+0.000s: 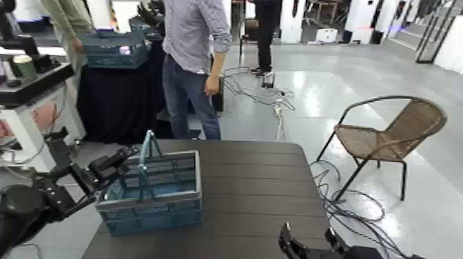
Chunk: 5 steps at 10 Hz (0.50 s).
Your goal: Grasp the handle of the crate.
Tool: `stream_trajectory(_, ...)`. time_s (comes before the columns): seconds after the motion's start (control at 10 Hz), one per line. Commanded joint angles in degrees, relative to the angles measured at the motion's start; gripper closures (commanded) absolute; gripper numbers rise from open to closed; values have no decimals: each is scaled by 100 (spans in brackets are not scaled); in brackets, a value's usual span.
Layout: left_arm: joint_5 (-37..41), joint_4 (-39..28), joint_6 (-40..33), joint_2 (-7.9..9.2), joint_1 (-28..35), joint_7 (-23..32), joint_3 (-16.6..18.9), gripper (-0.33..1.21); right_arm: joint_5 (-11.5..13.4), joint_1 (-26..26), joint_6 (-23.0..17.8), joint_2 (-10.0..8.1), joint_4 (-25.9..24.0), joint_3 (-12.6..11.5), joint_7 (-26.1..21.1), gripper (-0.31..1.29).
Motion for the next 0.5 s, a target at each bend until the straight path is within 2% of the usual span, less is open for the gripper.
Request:
stream_trajectory(0.1, 527, 587, 387, 53, -447, -83, -437, 12, -30, -56, -61, -1, 62, 52, 8, 15)
stream_trajectory(0.3, 632, 930, 571, 62, -764, -364, -797, 12, -47, -100, -105, -9, 106, 87, 8, 15)
stream_trajectory(0.5, 747, 974, 651, 44, -843, -391, -973, 13, -65, -117, -149, -9, 141, 105, 26, 15)
